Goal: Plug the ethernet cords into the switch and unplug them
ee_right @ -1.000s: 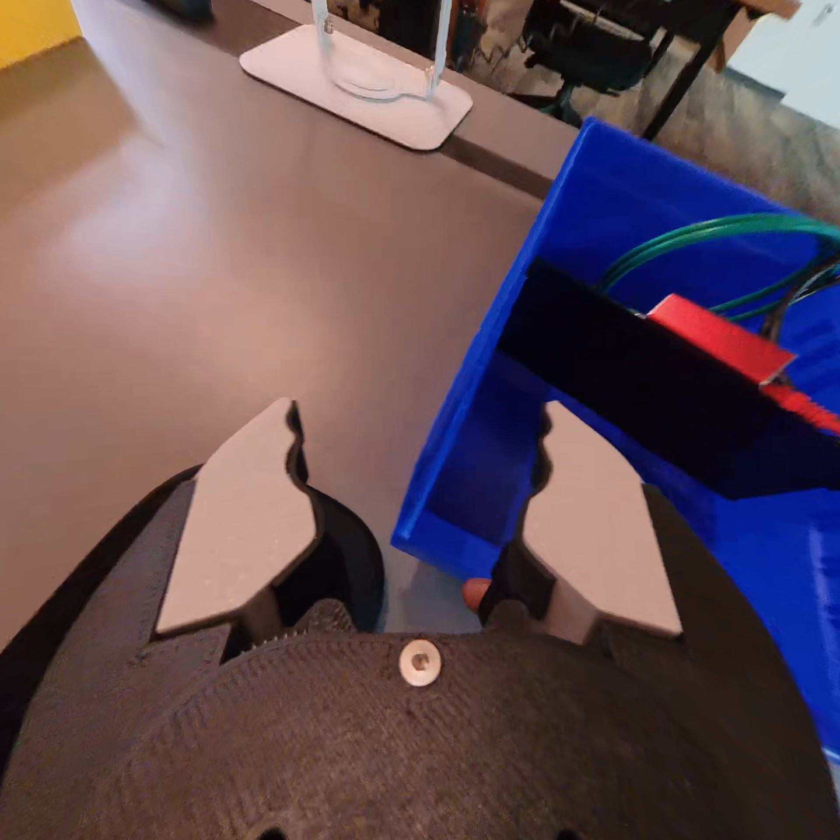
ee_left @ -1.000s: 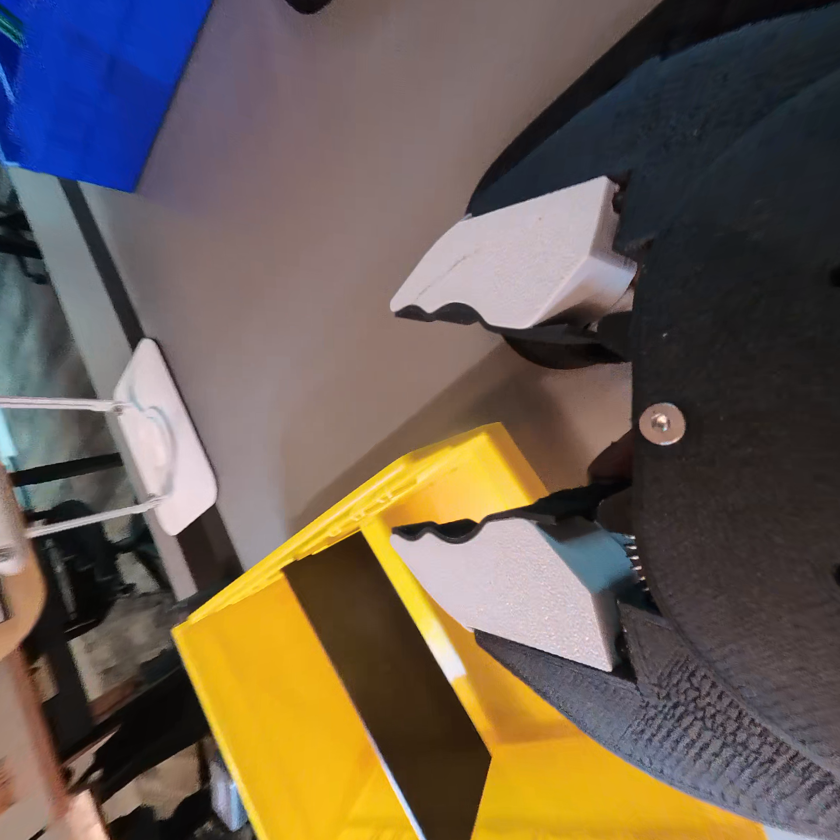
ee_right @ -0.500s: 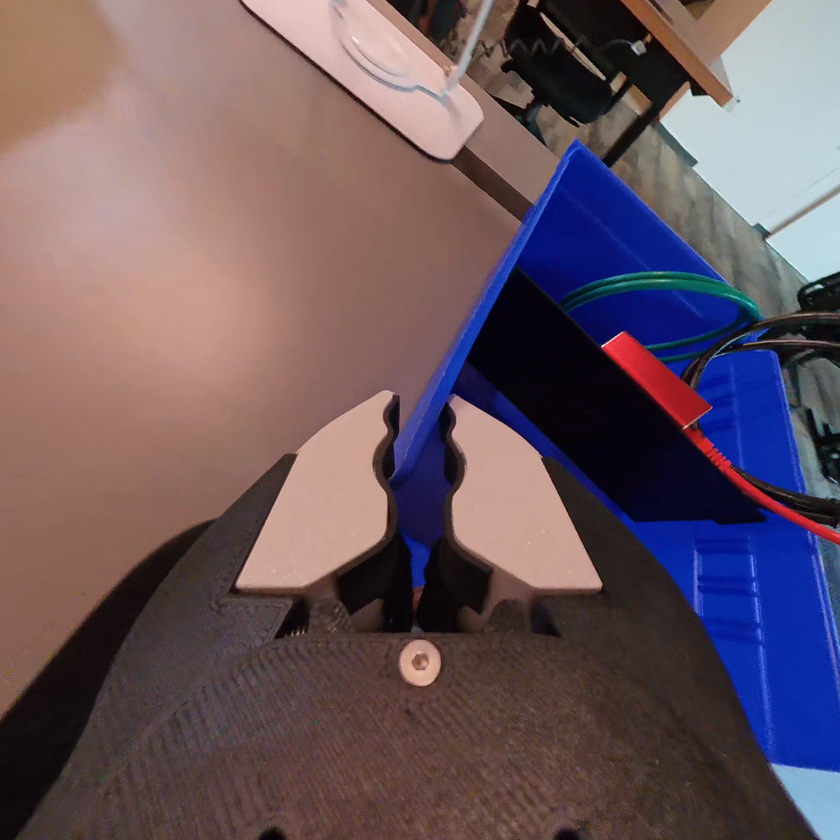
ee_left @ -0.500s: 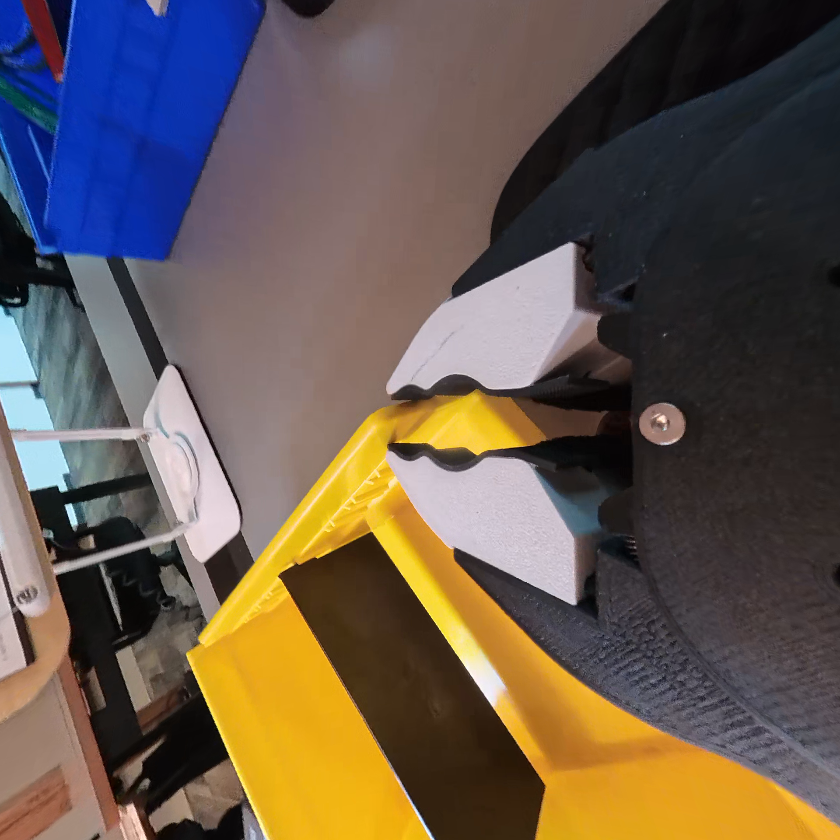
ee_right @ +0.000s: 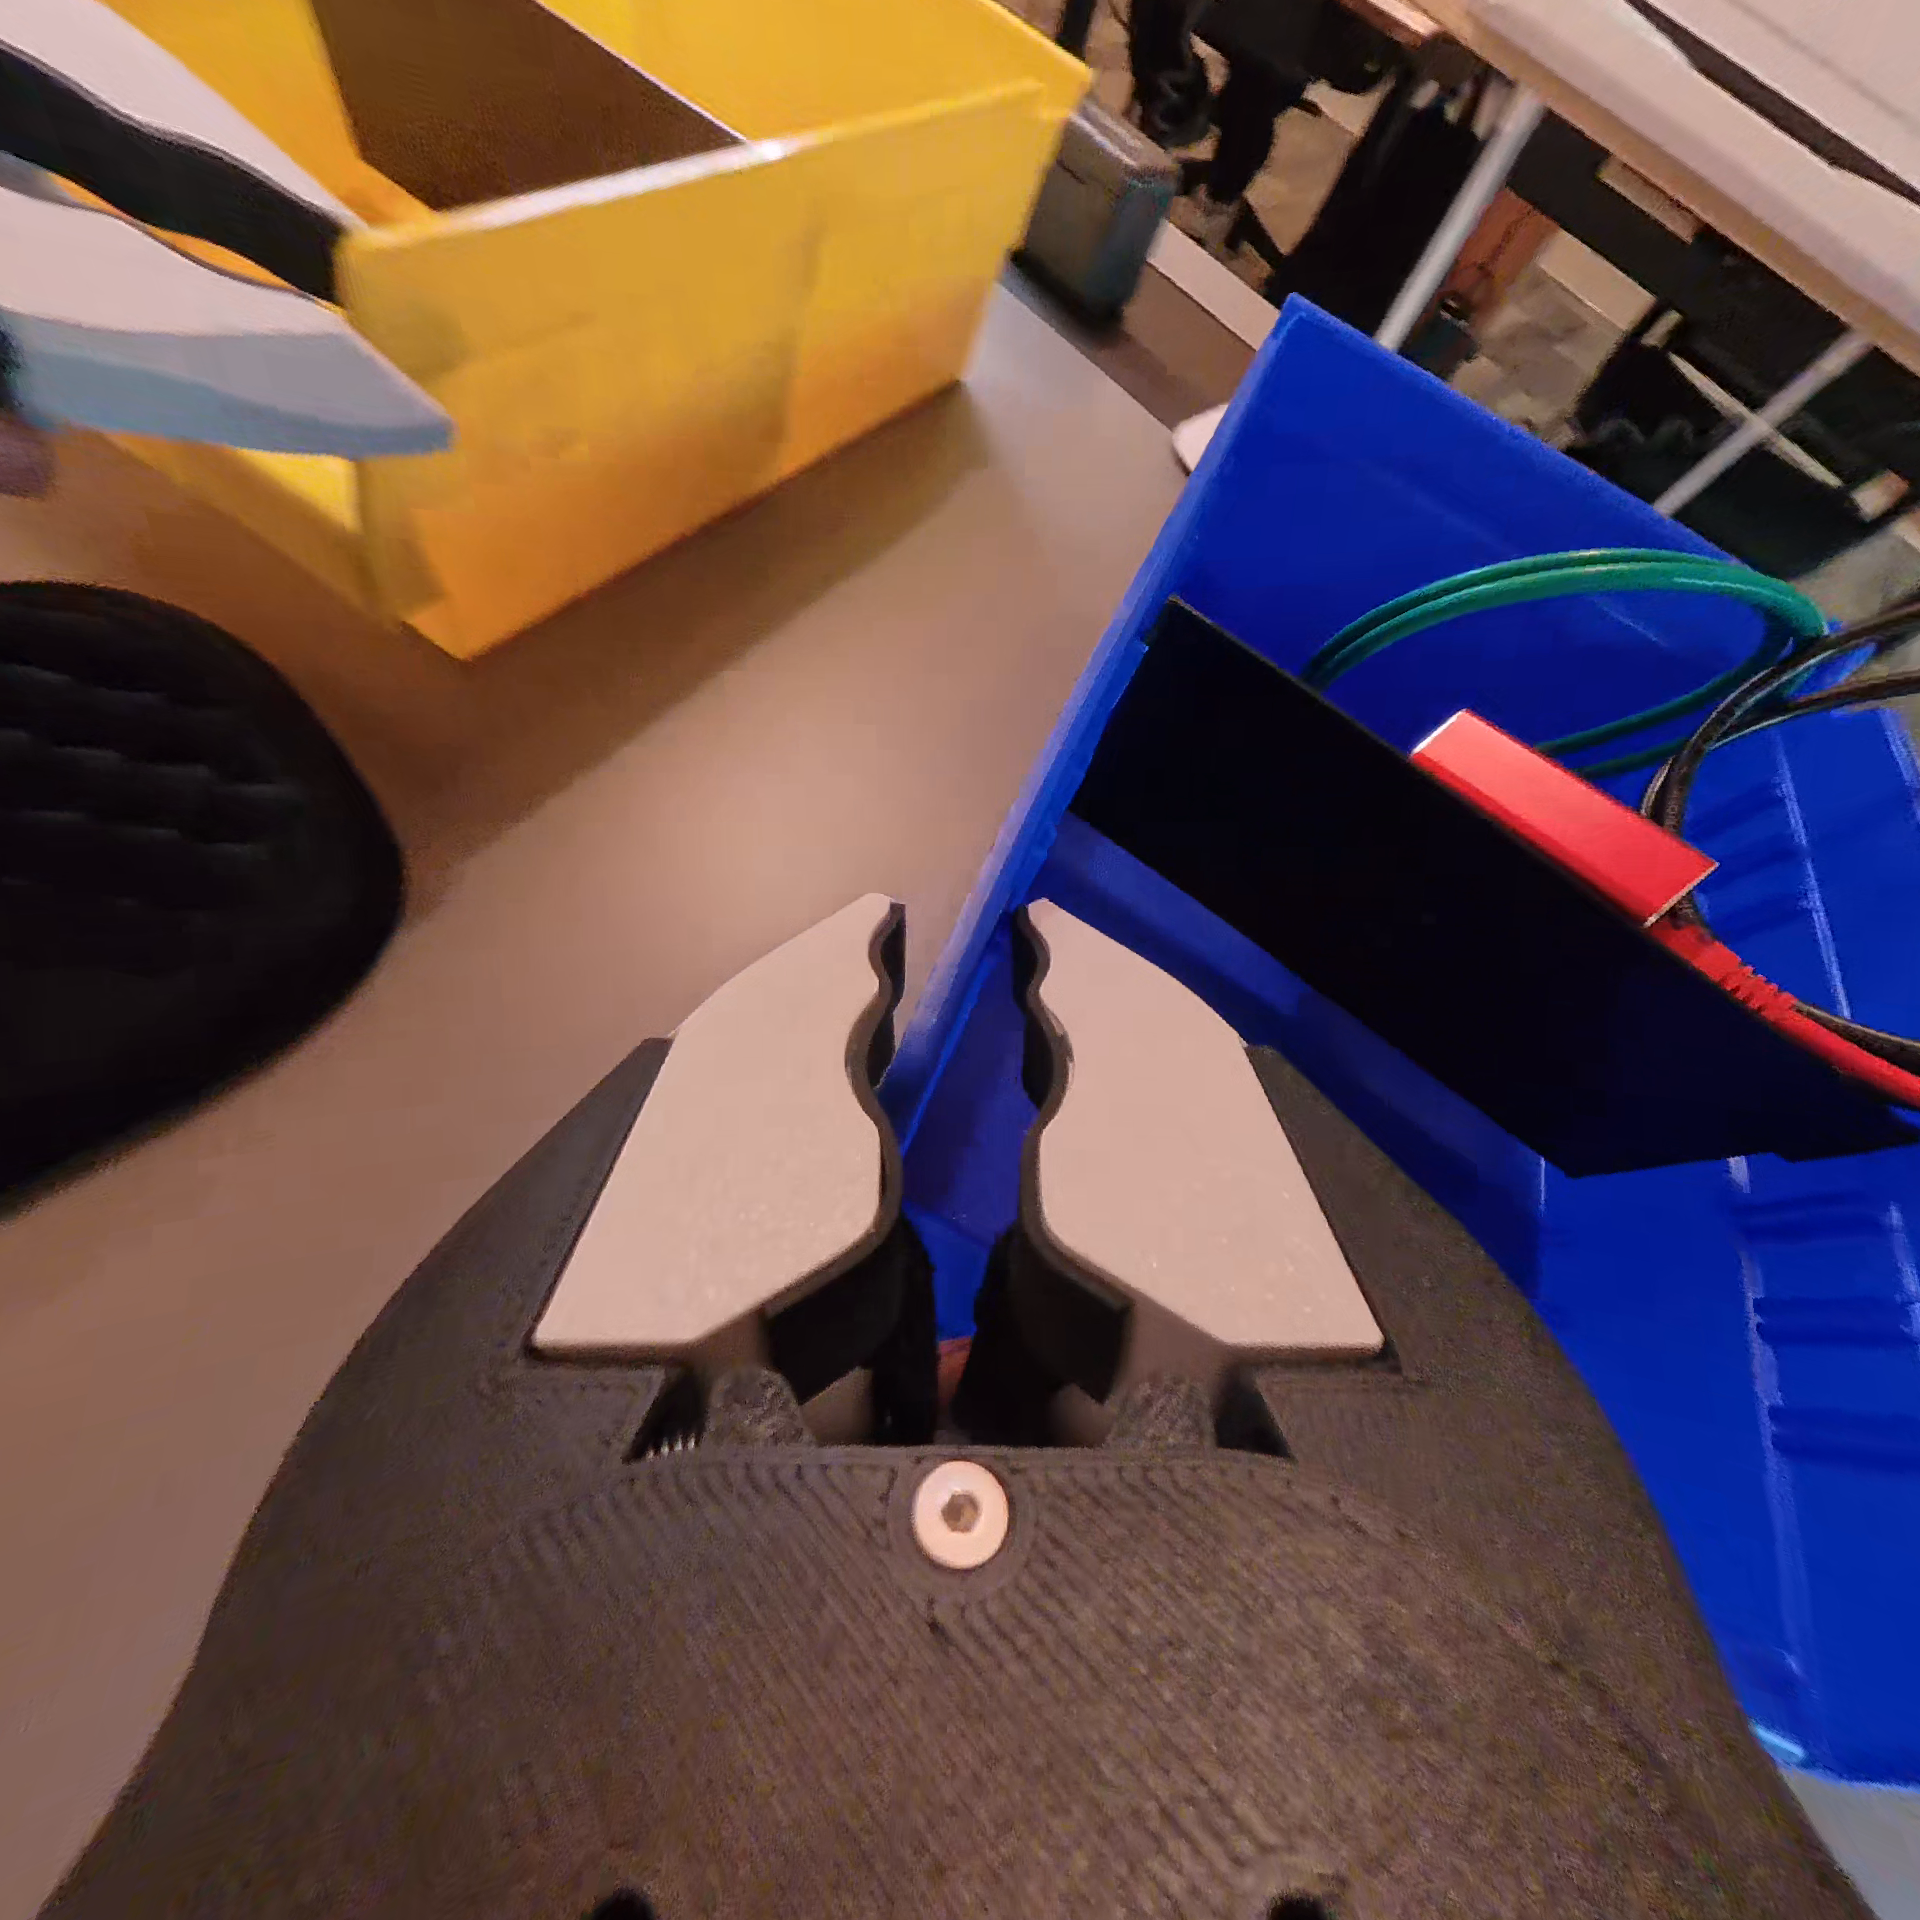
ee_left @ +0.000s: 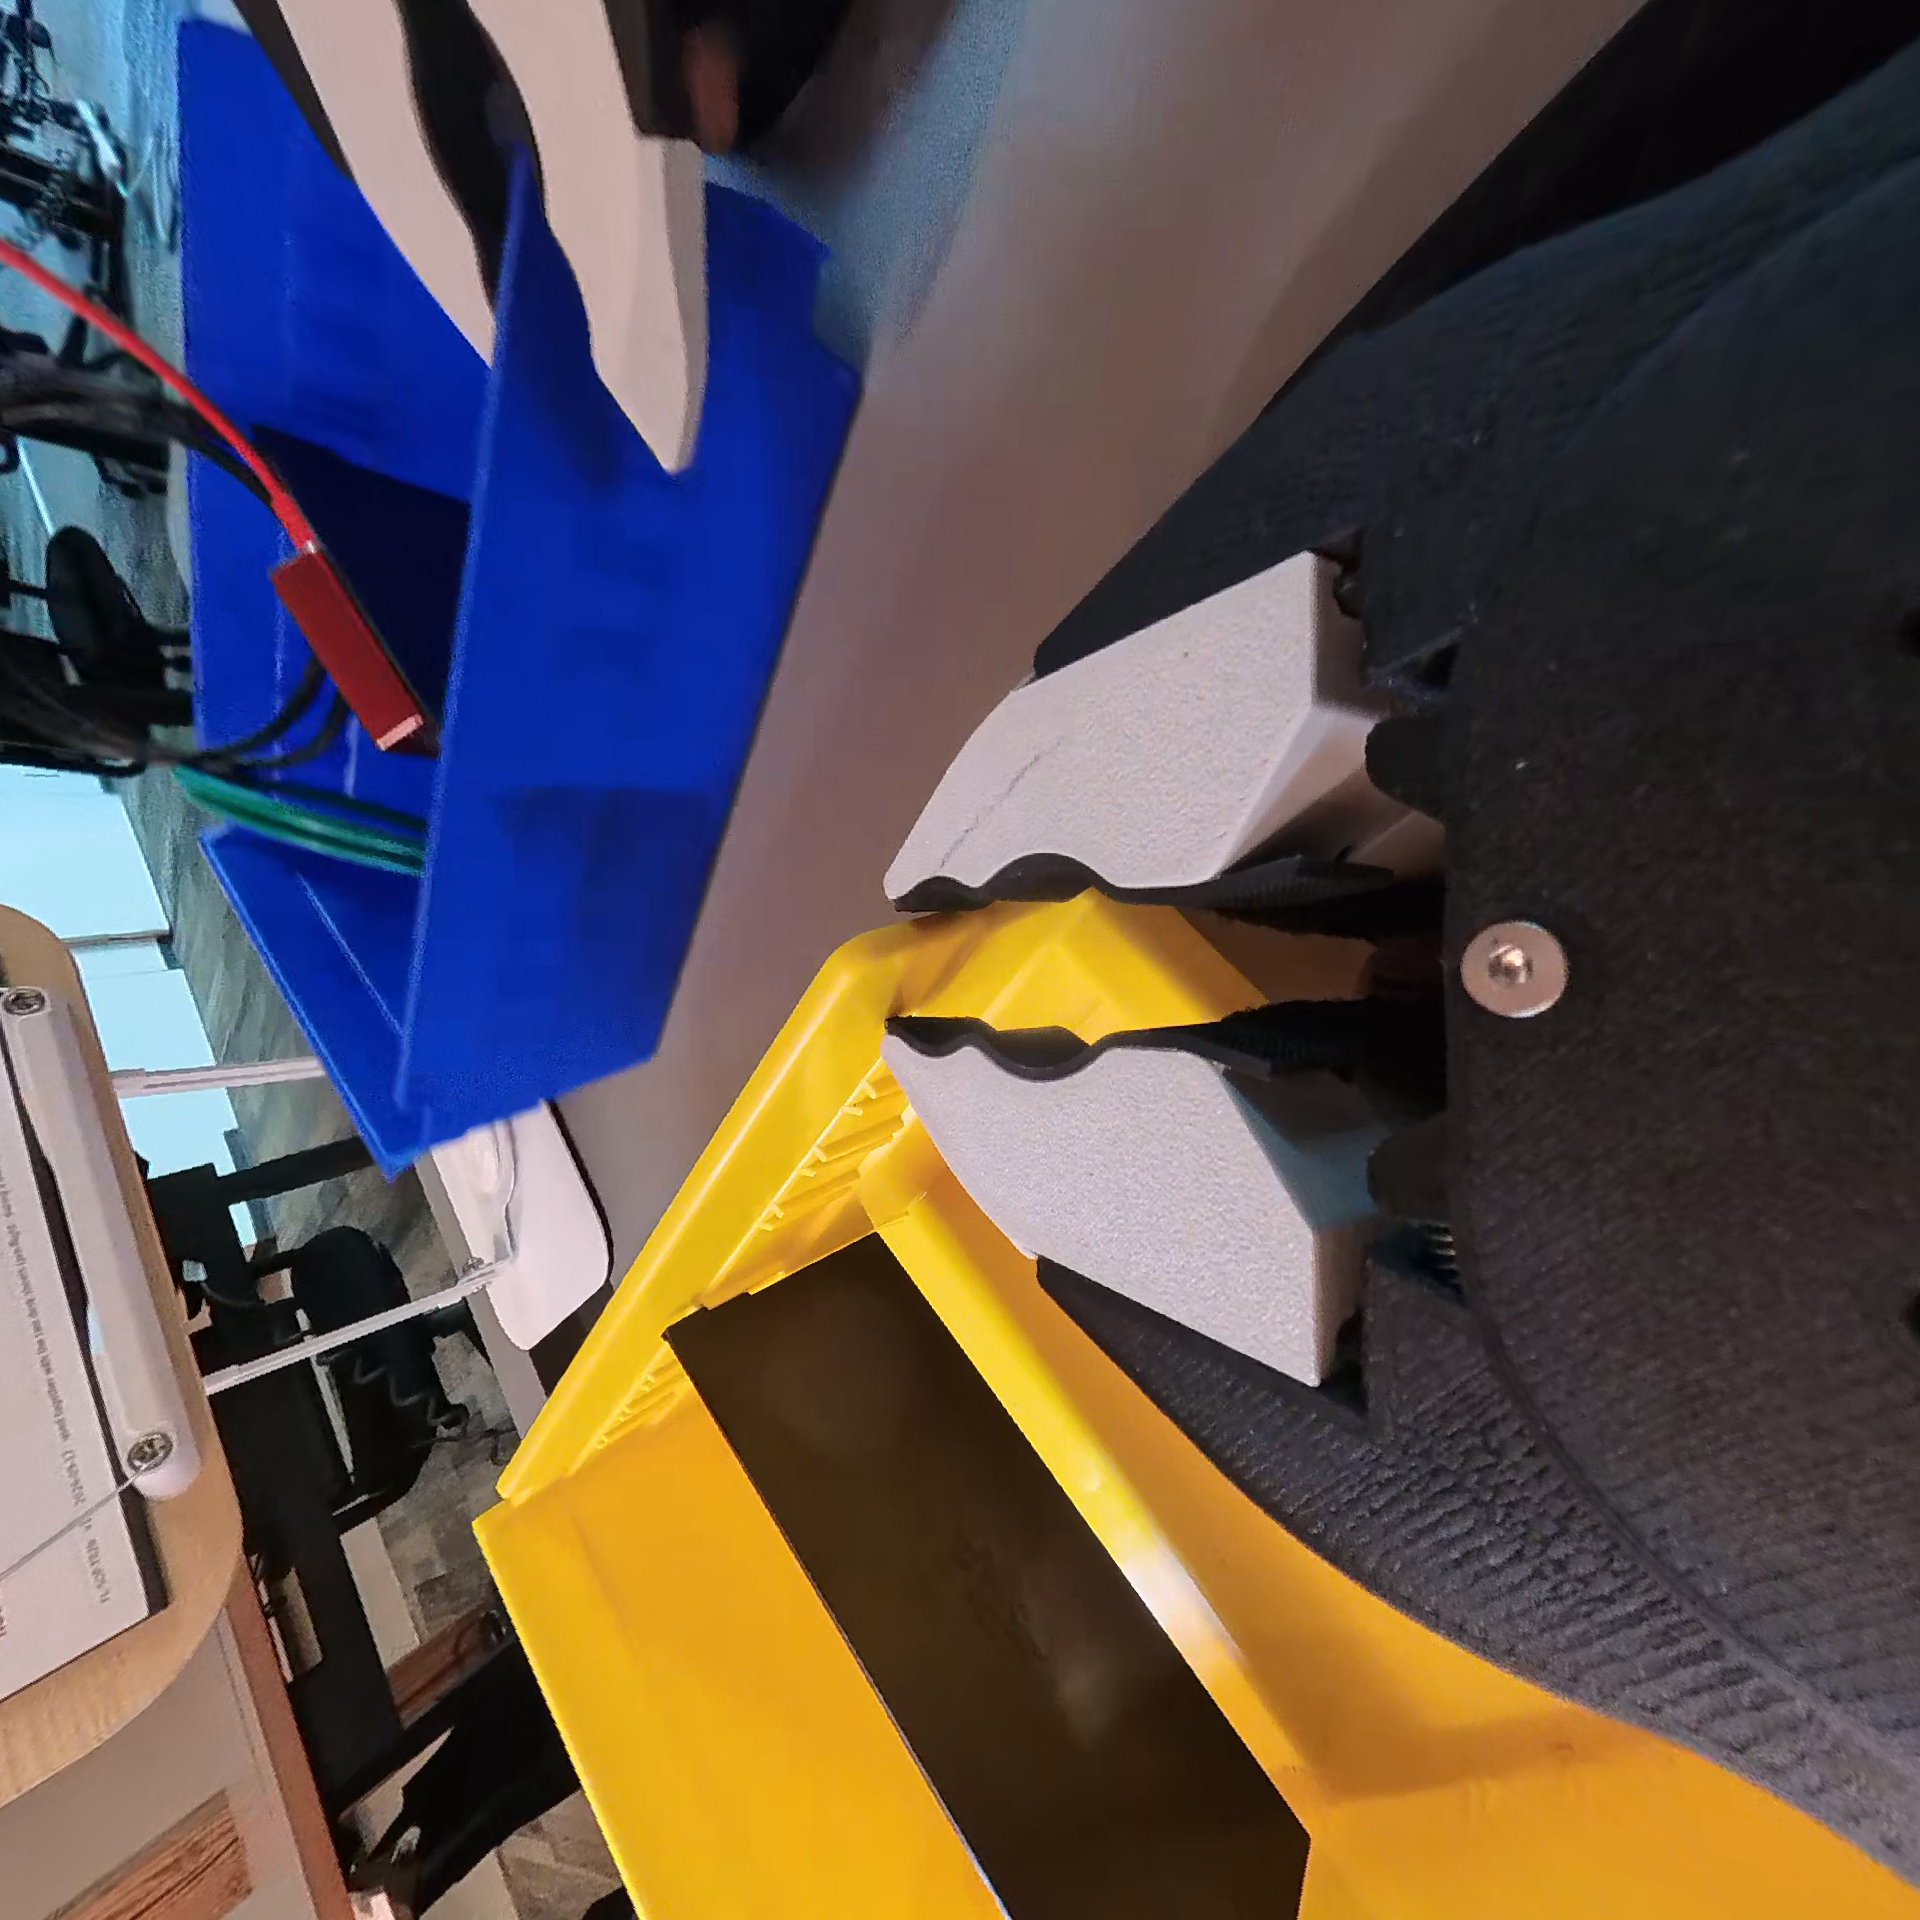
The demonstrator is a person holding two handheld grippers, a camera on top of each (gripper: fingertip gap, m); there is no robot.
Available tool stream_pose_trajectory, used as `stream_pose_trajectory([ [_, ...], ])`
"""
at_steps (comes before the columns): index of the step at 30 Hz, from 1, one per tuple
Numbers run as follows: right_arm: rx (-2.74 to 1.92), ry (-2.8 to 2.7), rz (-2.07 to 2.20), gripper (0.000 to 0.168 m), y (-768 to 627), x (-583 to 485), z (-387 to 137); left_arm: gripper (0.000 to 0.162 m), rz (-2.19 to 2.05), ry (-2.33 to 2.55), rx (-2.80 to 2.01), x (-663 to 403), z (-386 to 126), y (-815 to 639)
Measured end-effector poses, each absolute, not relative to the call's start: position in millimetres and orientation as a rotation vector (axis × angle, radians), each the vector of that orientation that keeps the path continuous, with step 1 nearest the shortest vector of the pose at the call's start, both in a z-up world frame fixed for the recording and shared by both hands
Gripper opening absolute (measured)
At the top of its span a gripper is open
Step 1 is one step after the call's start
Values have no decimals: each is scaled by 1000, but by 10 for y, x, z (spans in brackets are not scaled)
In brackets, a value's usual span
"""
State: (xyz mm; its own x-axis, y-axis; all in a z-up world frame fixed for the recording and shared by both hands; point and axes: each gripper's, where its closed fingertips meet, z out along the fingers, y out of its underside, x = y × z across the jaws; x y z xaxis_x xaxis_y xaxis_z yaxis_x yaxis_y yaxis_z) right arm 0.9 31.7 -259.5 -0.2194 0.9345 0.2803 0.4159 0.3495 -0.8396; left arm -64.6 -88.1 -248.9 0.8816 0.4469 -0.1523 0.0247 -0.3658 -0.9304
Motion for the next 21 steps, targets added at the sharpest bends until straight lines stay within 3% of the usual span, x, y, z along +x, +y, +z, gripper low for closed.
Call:
stream_pose_trajectory([
  [21,-1038,-1855,1200,29,-1153,-737,-2551,15,472,-444,-1892,-885,-2497,-1255],
])
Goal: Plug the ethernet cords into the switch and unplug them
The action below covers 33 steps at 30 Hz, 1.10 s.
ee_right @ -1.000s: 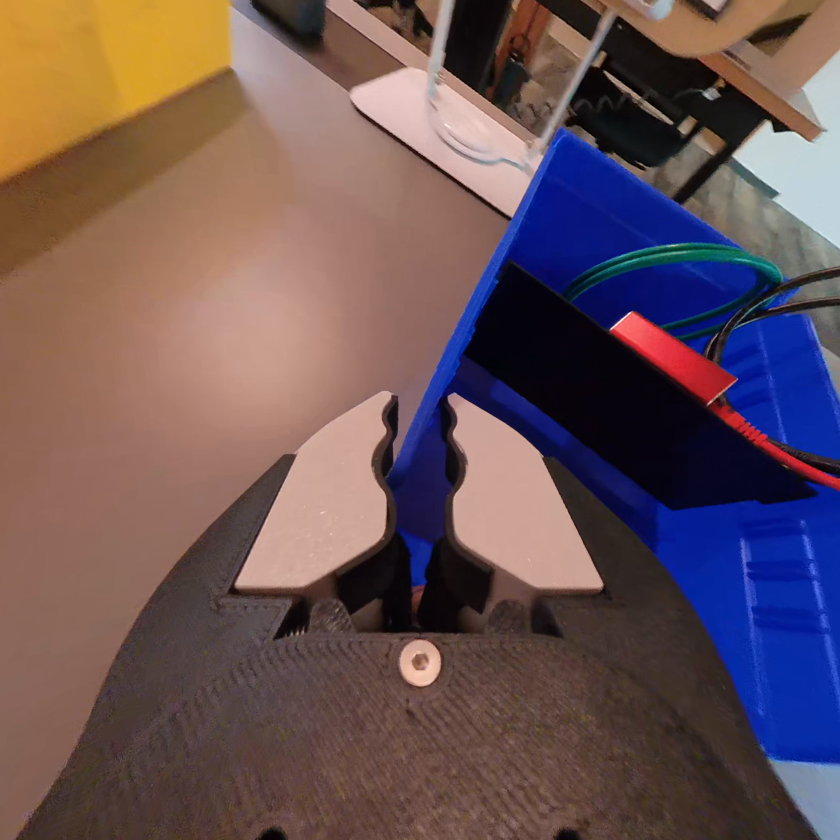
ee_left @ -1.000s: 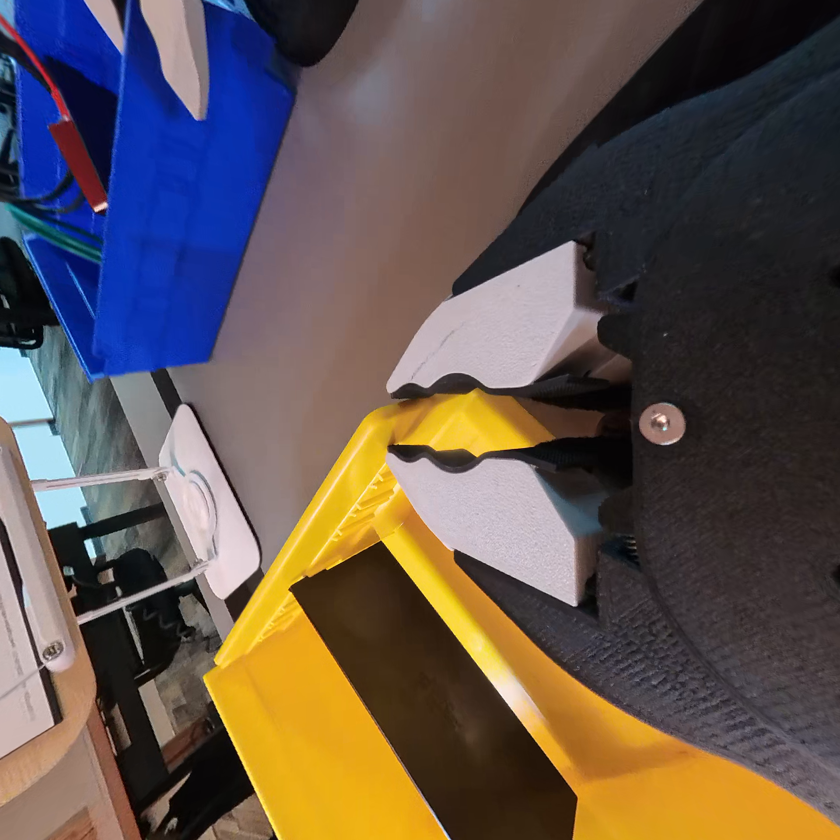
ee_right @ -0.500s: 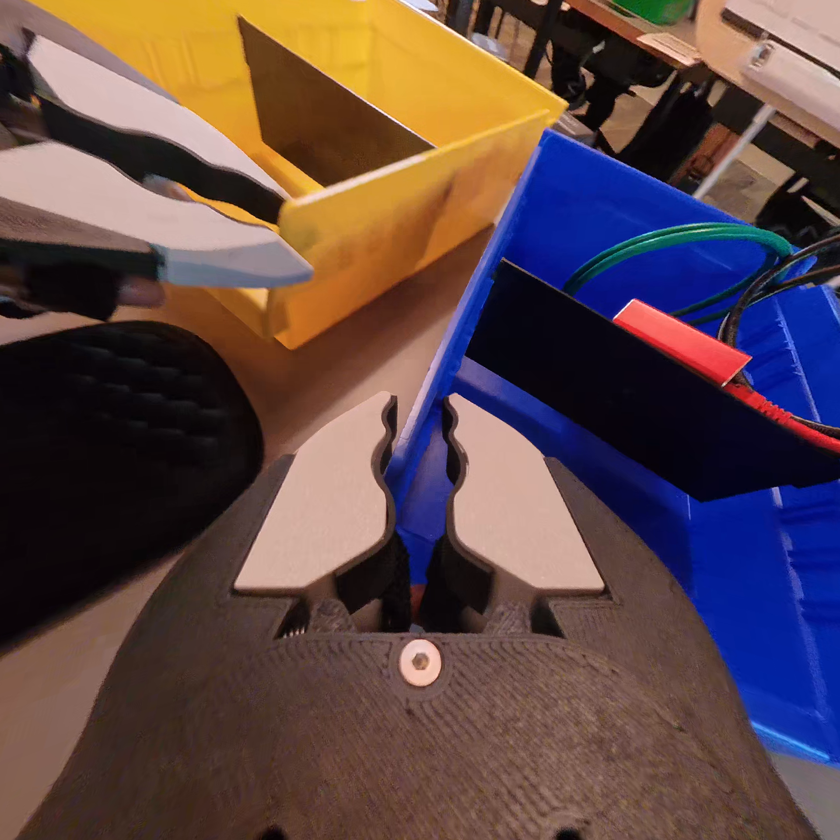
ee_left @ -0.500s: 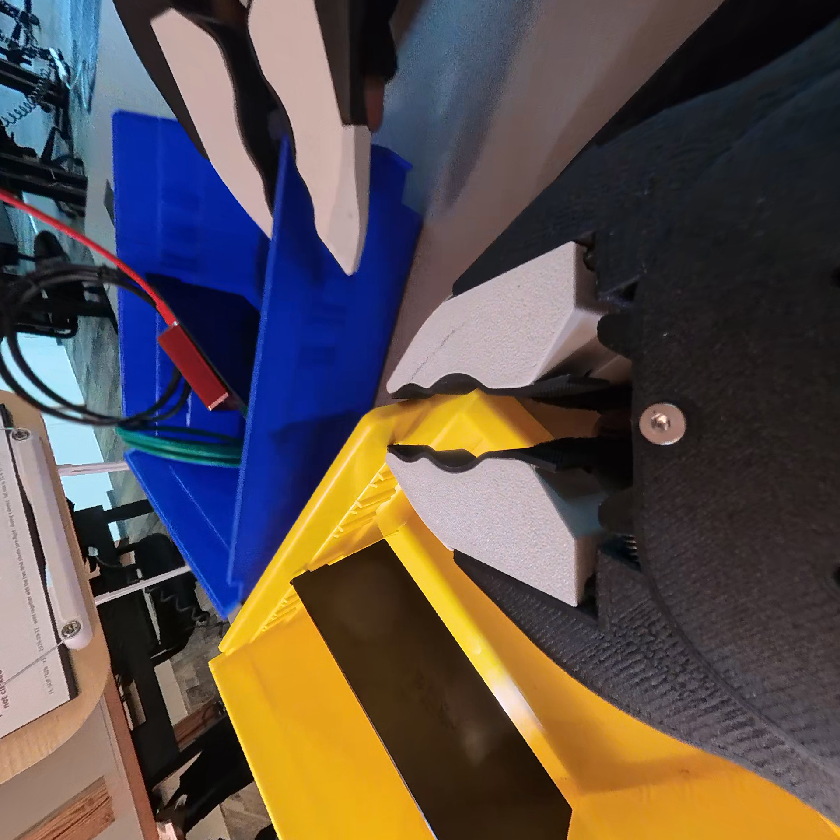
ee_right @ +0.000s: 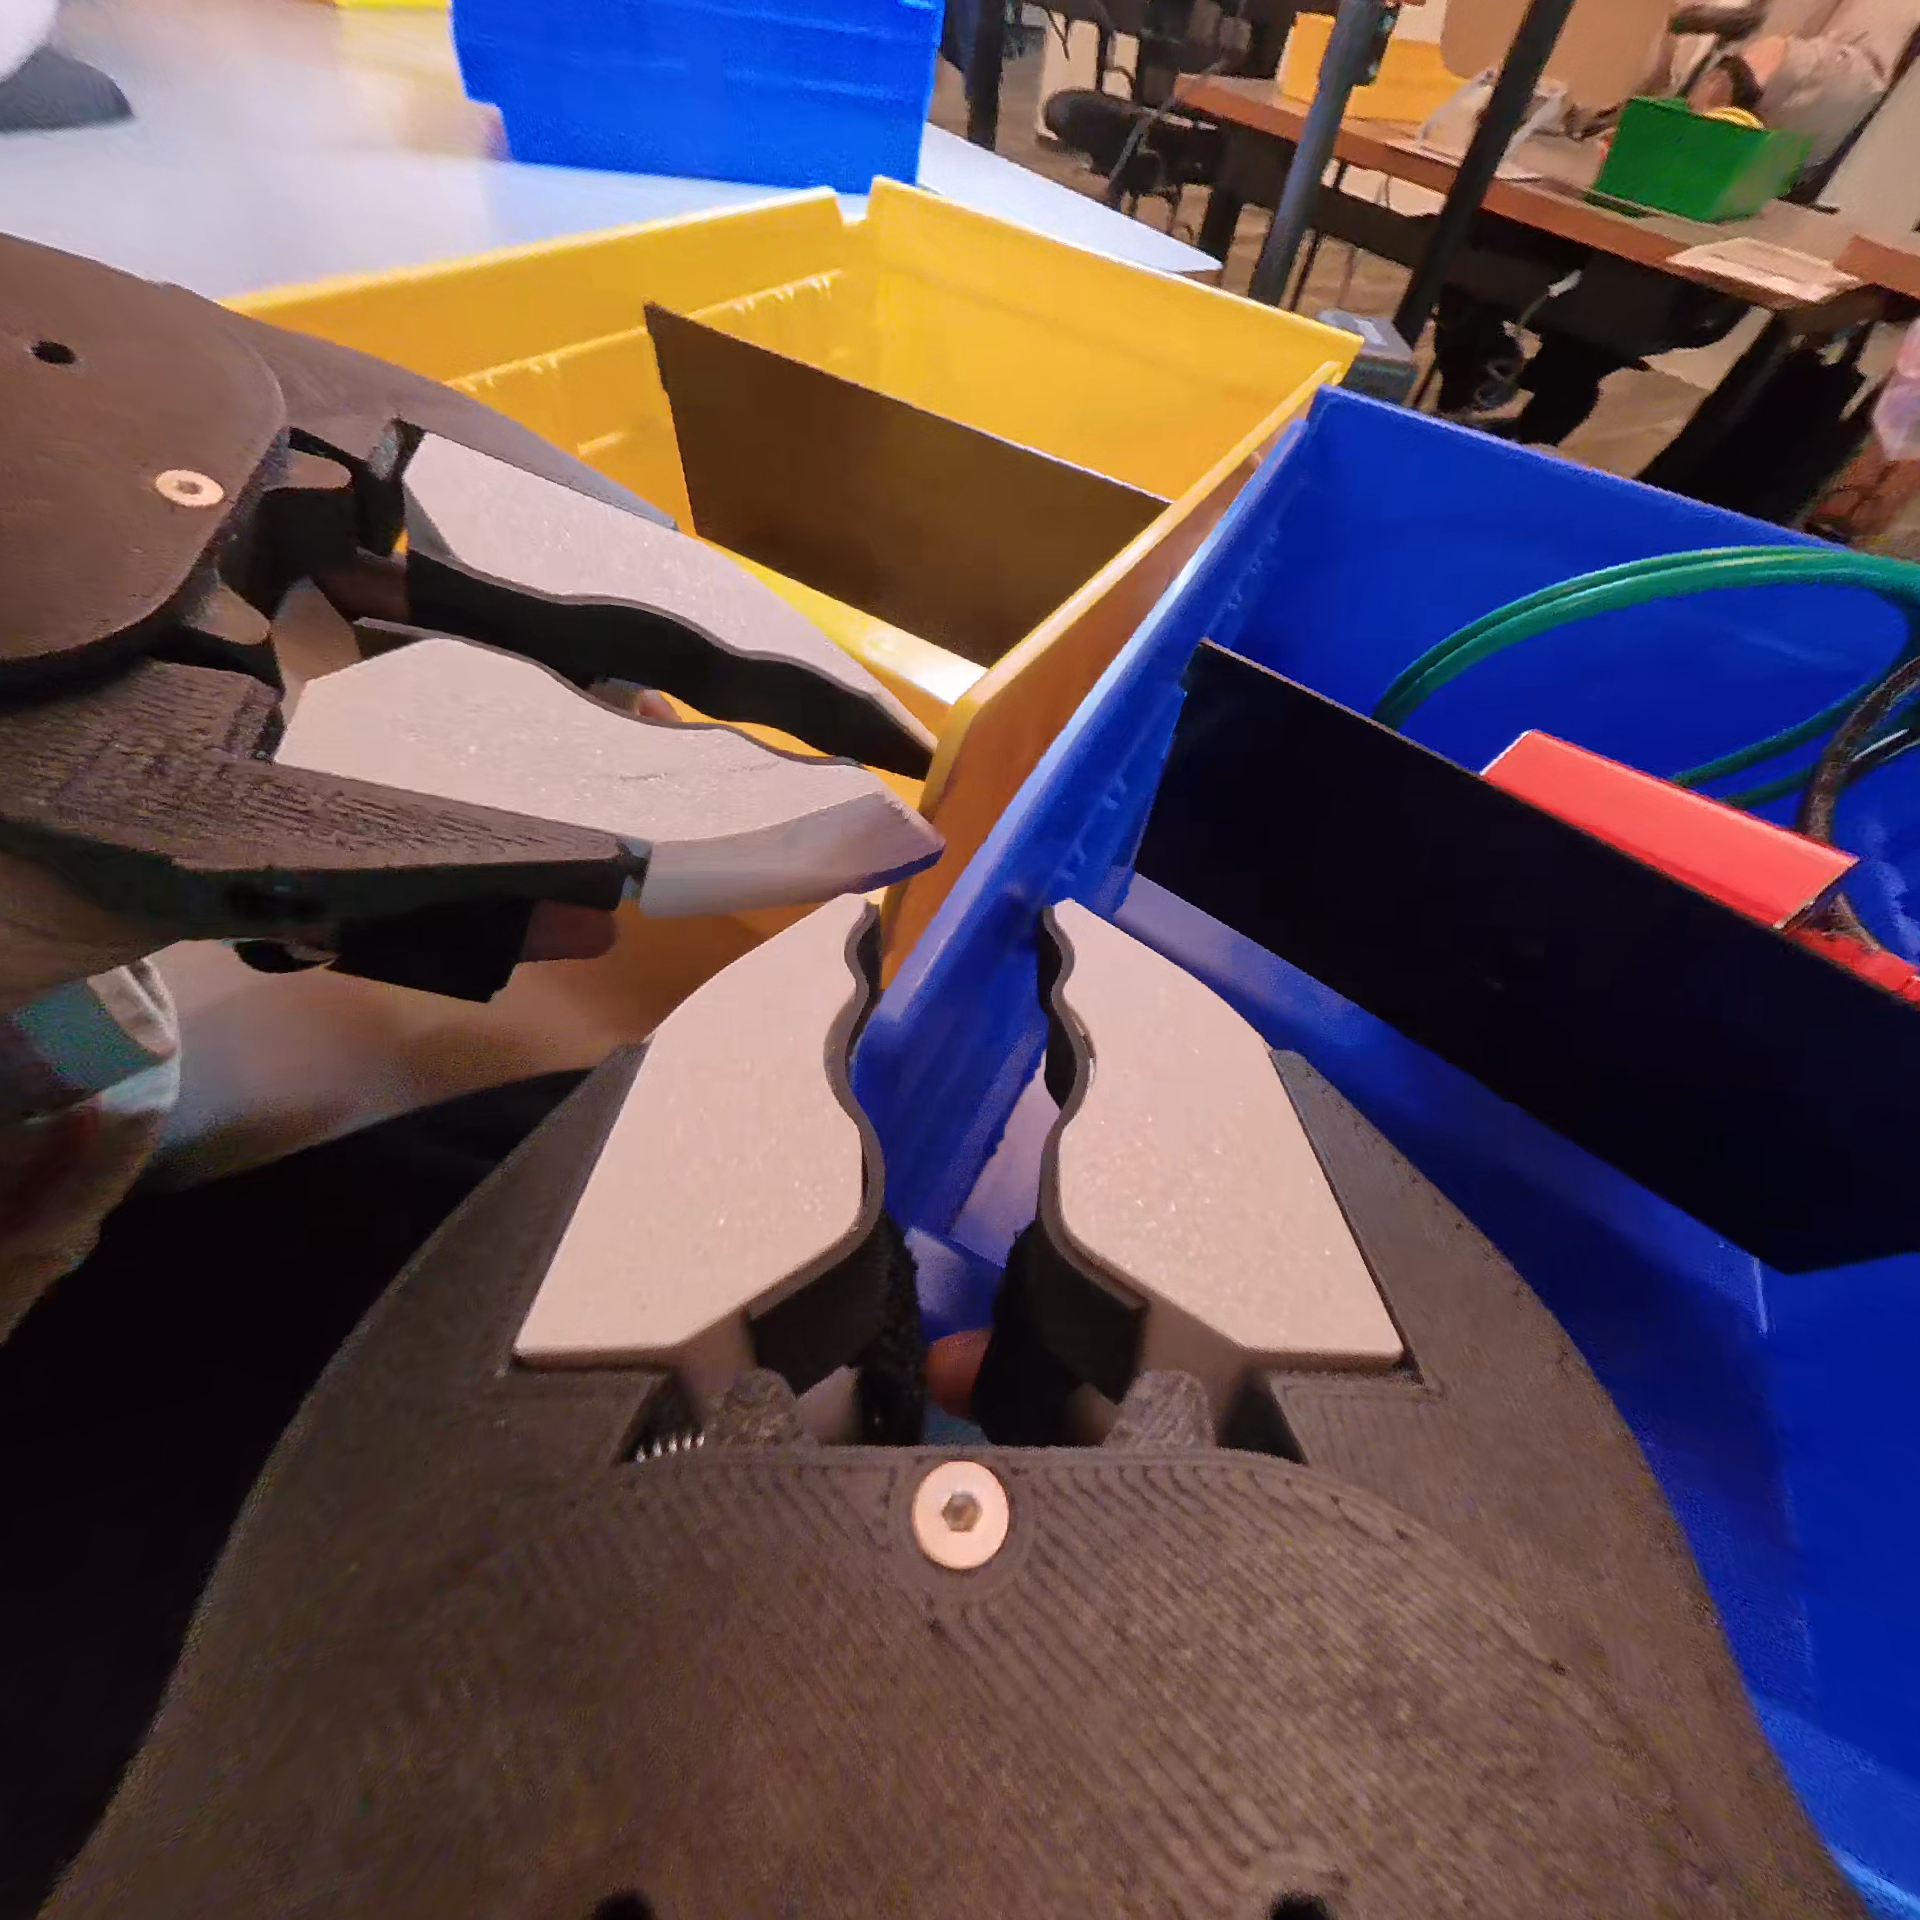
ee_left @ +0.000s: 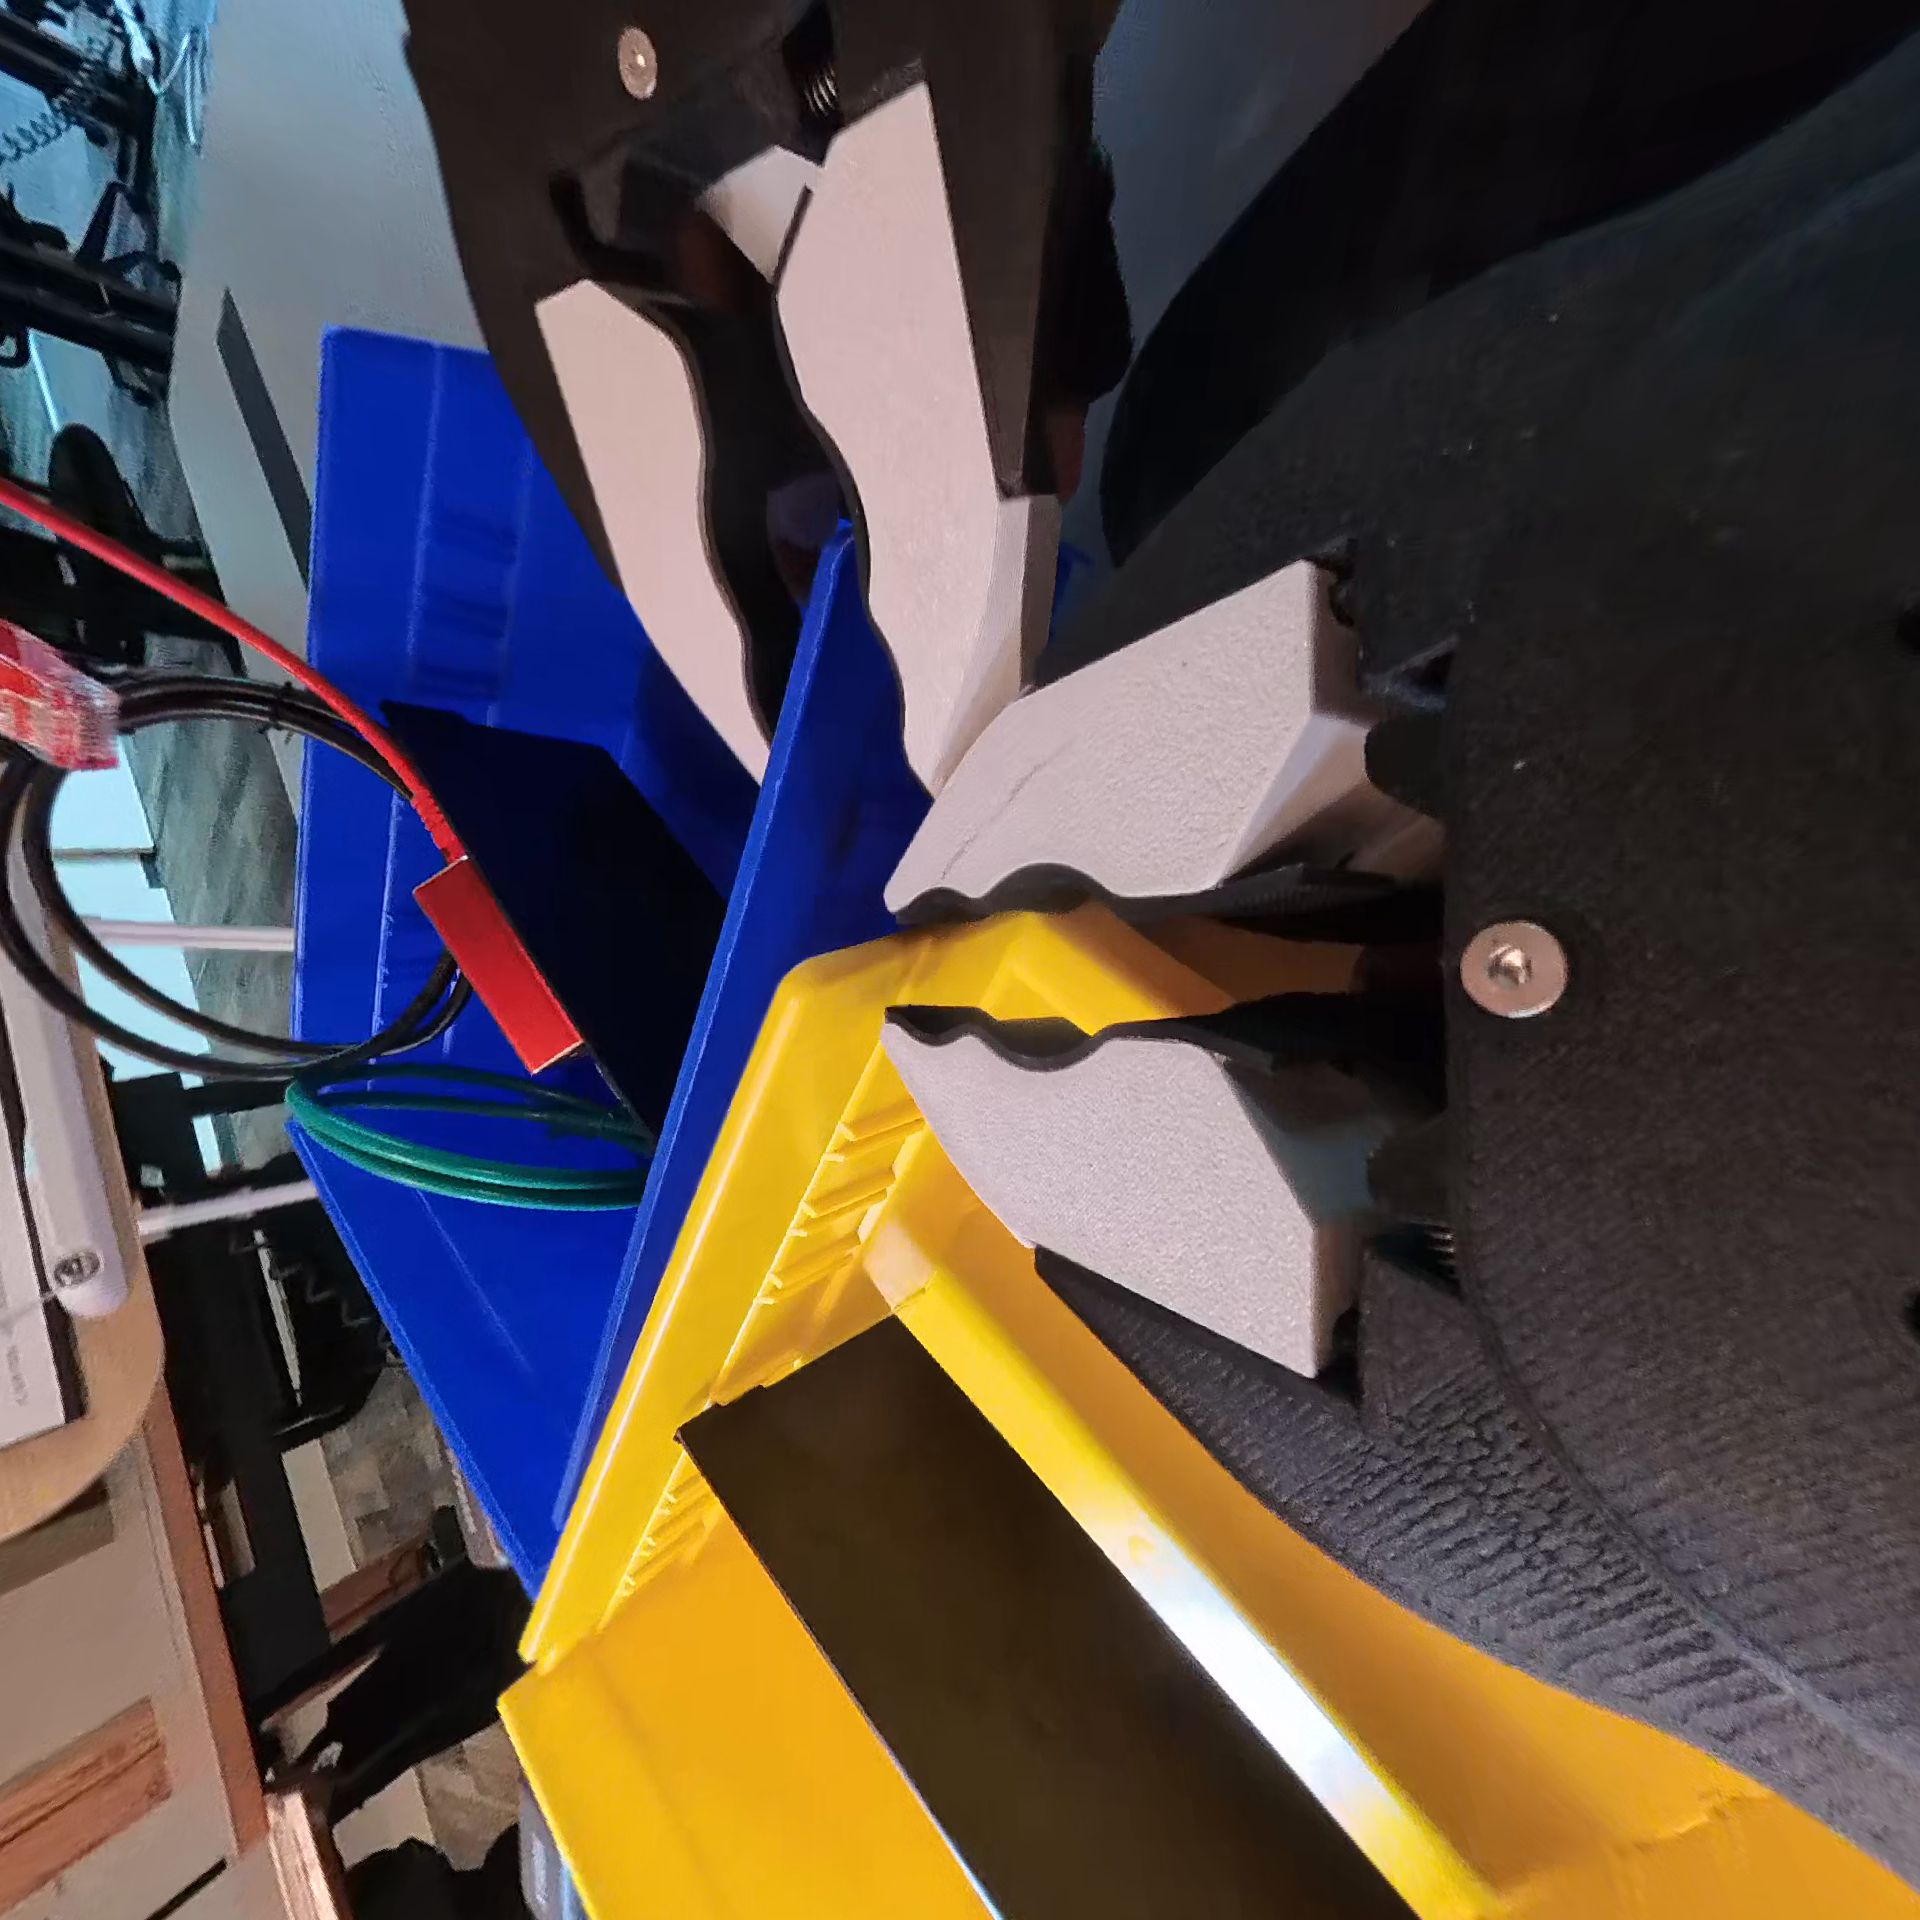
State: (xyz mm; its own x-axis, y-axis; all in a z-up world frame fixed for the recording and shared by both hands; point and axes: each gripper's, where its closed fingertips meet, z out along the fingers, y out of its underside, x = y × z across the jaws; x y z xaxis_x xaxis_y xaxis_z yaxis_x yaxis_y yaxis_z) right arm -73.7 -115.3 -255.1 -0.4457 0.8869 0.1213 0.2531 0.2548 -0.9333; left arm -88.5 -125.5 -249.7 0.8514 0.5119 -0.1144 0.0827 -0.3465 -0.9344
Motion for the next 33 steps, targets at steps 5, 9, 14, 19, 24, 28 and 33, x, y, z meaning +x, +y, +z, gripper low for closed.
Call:
stream_pose_trajectory([
  [5,-973,-1793,1266,34,-1215,-752,-2437,34,519,-451,-1896,-910,-2263,-1519],
  [9,-827,-1578,1337,45,-1267,-594,-1999,61,779,-594,-1717,-1138,-1725,-2163],
  [14,-861,-1745,1208,47,-1452,-688,-2217,74,863,-970,-1920,-1510,-2241,-3088],
  [19,-966,-1807,1198,41,-1442,-788,-2268,29,768,-1038,-2094,-1587,-2783,-3338],
  [24,-999,-1900,1147,36,-1510,-867,-2308,8,761,-1088,-2036,-1600,-2780,-3627],
  [28,-976,-1967,1198,47,-1730,-787,-2300,7,647,-1104,-2017,-1507,-2782,-3762],
  [33,-982,-1862,1329,73,-1831,-612,-2085,6,619,-1128,-1985,-1490,-2779,-3848],
])
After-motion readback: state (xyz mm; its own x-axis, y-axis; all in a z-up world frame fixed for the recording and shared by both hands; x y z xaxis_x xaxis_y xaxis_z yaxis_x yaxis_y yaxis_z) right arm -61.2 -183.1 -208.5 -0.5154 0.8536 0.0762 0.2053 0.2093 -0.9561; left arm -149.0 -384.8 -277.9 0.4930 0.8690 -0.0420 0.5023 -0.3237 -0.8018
